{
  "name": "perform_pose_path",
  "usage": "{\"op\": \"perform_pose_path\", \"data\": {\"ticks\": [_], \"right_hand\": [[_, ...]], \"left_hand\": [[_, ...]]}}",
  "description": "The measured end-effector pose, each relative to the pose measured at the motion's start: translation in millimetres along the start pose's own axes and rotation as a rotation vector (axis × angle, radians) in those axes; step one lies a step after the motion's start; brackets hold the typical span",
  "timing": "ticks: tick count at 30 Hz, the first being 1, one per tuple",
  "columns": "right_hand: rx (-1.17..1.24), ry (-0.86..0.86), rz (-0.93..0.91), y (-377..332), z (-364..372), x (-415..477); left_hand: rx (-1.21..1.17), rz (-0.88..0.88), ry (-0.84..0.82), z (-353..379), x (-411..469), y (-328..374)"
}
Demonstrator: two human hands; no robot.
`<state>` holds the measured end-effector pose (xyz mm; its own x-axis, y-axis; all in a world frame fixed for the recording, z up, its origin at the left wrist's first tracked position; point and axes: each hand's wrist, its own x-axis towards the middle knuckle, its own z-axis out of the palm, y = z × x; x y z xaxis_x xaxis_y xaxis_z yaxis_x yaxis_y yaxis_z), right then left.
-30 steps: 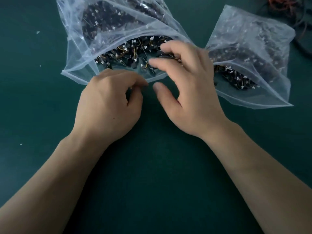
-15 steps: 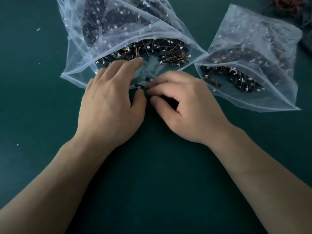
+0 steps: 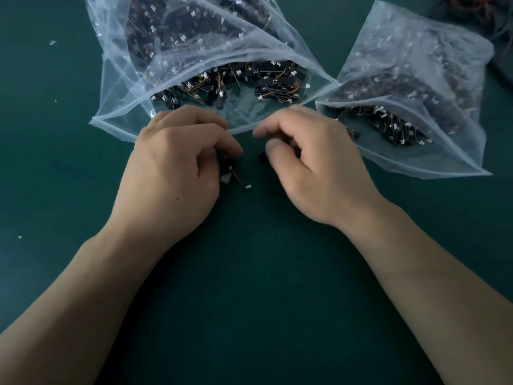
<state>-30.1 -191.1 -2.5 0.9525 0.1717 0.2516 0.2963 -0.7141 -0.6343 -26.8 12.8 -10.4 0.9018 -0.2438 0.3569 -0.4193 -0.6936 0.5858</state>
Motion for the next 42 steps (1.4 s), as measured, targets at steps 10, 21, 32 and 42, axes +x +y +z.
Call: {"op": "perform_pose_path", "data": {"ticks": [10, 21, 32, 42], "right_hand": [[0.062, 0.05, -0.129, 6, -10, -10], [0.114, 0.22, -0.025, 6, -8, -7], [-0.23, -0.067, -0.182, 0, -2, -9], [-0.3, -0.1, -0.194, 1, 0, -8]], "left_hand": [[0.034, 0.12, -0.029, -10, 0, -2], [0.145, 0.129, -0.059, -12, -4, 9], [0.049, -0.091, -0.08, -10, -5, 12], [0.027, -0.104, -0.044, -6, -3, 10]]}}
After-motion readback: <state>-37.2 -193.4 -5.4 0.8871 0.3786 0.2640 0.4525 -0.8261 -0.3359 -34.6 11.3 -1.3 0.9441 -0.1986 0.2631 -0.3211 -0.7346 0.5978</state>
